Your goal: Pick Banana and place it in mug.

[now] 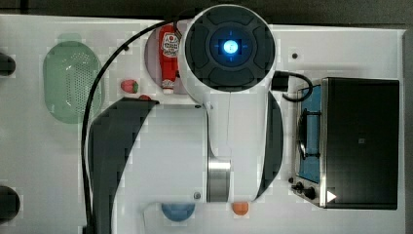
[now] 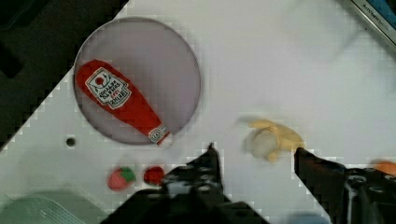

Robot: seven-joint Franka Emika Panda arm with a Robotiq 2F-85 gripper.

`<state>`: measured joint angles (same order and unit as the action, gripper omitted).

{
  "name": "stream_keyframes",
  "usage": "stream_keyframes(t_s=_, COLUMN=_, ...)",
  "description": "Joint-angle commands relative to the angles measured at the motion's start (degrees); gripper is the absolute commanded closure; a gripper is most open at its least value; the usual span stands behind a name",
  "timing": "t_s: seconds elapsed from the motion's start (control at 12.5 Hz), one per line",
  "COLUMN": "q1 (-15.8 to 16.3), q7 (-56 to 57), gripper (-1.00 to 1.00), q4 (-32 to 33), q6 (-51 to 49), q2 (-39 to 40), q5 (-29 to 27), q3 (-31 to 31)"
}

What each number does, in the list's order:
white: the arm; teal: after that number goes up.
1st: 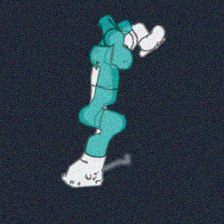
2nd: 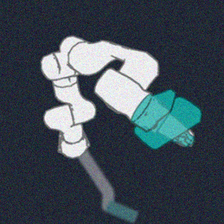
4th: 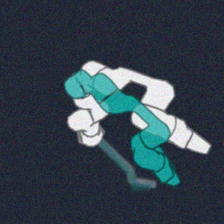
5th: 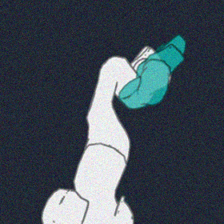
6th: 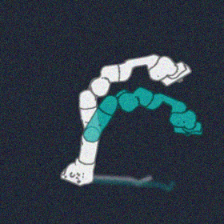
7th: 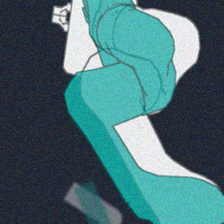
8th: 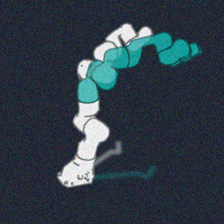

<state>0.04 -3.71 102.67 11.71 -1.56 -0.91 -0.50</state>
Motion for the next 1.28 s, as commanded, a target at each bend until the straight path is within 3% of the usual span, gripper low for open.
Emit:
stream_keyframes(t_s=0.08, q1=-1.4, q7=0.8, gripper=-0.59, q4=8.8, q6=-10.4, q2=-18.8, q5=1.2, q3=0.5)
stream_keyframes(t_s=0.24, q1=-1.4, q7=0.9, gripper=-0.99, q4=9.0, q6=-10.4, q2=-18.6, q5=1.2, q3=0.4)
stream_keyframes(t_s=0.64, q1=-1.4, q7=4.4, gripper=-1.0, q4=16.3, q6=-5.1, q2=-15.3, q5=1.2, q3=0.7)
stream_keyframes(t_s=1.28, q1=-1.5, q7=9.7, gripper=-1.0, q4=37.1, q6=24.5, q2=-8.0, q5=1.3, q3=1.4)
